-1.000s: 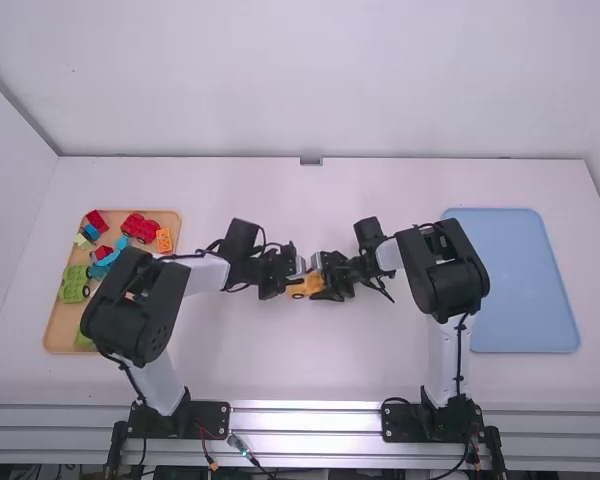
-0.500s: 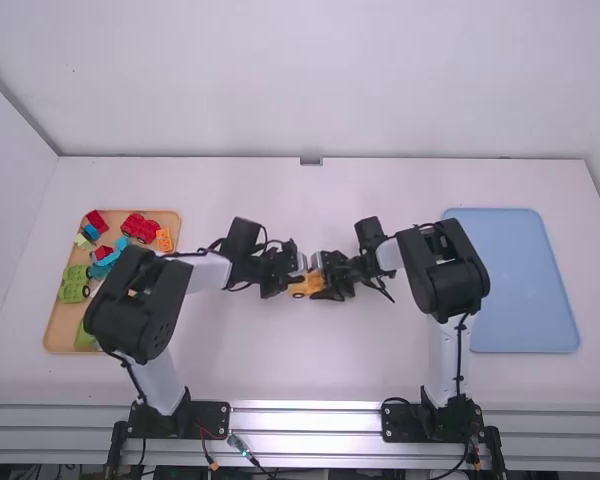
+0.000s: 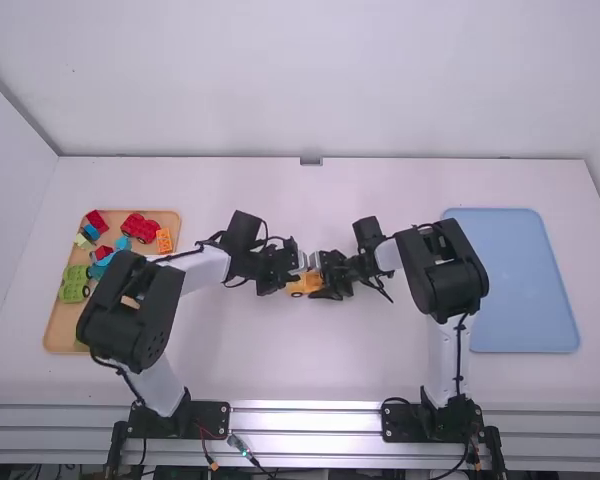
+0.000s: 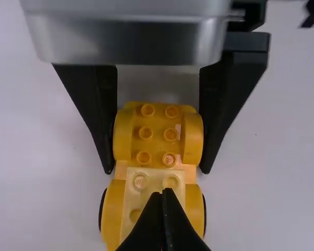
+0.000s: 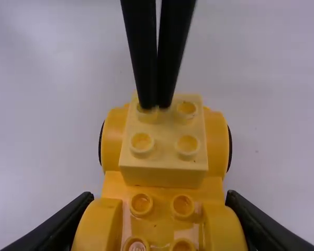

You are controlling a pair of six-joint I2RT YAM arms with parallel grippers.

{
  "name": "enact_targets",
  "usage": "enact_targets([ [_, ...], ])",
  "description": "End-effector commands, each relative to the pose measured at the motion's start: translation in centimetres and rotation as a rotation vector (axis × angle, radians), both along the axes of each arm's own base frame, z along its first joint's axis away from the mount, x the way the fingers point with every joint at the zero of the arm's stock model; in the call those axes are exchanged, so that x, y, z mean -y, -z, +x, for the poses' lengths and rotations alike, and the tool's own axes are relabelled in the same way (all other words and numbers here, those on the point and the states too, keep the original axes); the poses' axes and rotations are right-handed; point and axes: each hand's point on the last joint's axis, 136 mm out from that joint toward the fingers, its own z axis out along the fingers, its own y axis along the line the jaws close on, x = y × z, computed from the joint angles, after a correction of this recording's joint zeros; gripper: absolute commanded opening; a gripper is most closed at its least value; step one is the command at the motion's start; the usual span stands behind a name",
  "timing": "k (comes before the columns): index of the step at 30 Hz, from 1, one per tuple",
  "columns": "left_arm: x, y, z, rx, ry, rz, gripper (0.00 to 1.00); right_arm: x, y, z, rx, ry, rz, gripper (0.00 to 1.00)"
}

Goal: Assemble lego blocks to make yellow taxi

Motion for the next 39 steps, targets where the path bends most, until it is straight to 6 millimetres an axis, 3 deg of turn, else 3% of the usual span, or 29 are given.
enact_targets([
  [1, 0.0, -4.7, 0.9, 0.160, 0.051, -0.064, 0.02, 1.3, 2.7, -0.1, 0.006, 0.022, -0.110, 0.64],
  [3, -0.5, -7.7, 1.5, 0.230, 0.039, -0.118, 0.02, 1.4, 2.7, -0.1, 0.008, 0.022, -0.111, 0.64],
  [5, -1.5, -9.4, 2.3, 0.260, -0.015, -0.133, 0.02, 1.3, 2.7, 0.0, 0.012, 0.022, -0.112, 0.63],
  [6, -2.1, -10.1, 2.8, 0.270, -0.052, -0.136, 0.08, 1.4, 2.7, 0.0, 0.012, 0.023, -0.112, 0.63],
  [7, -2.9, -10.8, 3.5, 0.271, -0.108, -0.136, 0.22, 1.3, 2.7, 0.0, 0.011, 0.023, -0.111, 0.63],
  [8, -3.5, -11.1, 4.1, 0.268, -0.157, -0.133, 0.29, 1.3, 2.7, 0.0, 0.012, 0.023, -0.111, 0.62],
  [10, -5.0, -11.4, 5.2, 0.257, -0.259, -0.116, 0.32, 1.3, 2.7, 0.0, 0.014, 0.023, -0.112, 0.59],
  [13, -7.2, -11.0, 6.2, 0.219, -0.379, -0.090, 0.51, 1.4, 2.7, 0.1, 0.015, 0.024, -0.111, 0.55],
  [14, -7.4, -11.0, 6.2, 0.216, -0.384, -0.089, 0.52, 1.4, 2.7, 0.1, 0.015, 0.024, -0.112, 0.55],
  [15, -7.7, -10.7, 6.1, 0.205, -0.392, -0.085, 0.99, 1.3, 2.7, 0.1, 0.016, 0.023, -0.111, 0.55],
  [22, -8.6, -10.4, 6.1, 0.186, -0.415, -0.073, 0.99, 1.3, 2.7, 0.0, 0.011, 0.023, -0.112, 0.58],
  [24, -8.5, -10.4, 6.1, 0.186, -0.415, -0.073, 0.99, 1.4, 2.7, 0.0, 0.008, 0.025, -0.113, 0.68],
  [25, -8.5, -10.4, 6.1, 0.186, -0.416, -0.073, 0.99, 1.4, 2.7, 0.0, 0.006, 0.025, -0.113, 1.00],
  [29, -8.5, -10.1, 5.8, 0.171, -0.413, -0.070, 0.99, 1.2, 2.1, 0.7, -0.037, 0.082, -0.110, 0.99],
  [35, -8.6, -9.9, 5.7, 0.160, -0.417, -0.064, 0.99, 1.6, -1.5, 1.4, -0.040, 0.130, -0.110, 0.99],
  [39, -10.4, -10.7, 7.0, 0.107, -0.573, -0.114, 0.99, 2.8, -3.9, 1.5, -0.008, 0.167, -0.197, 0.99],
])
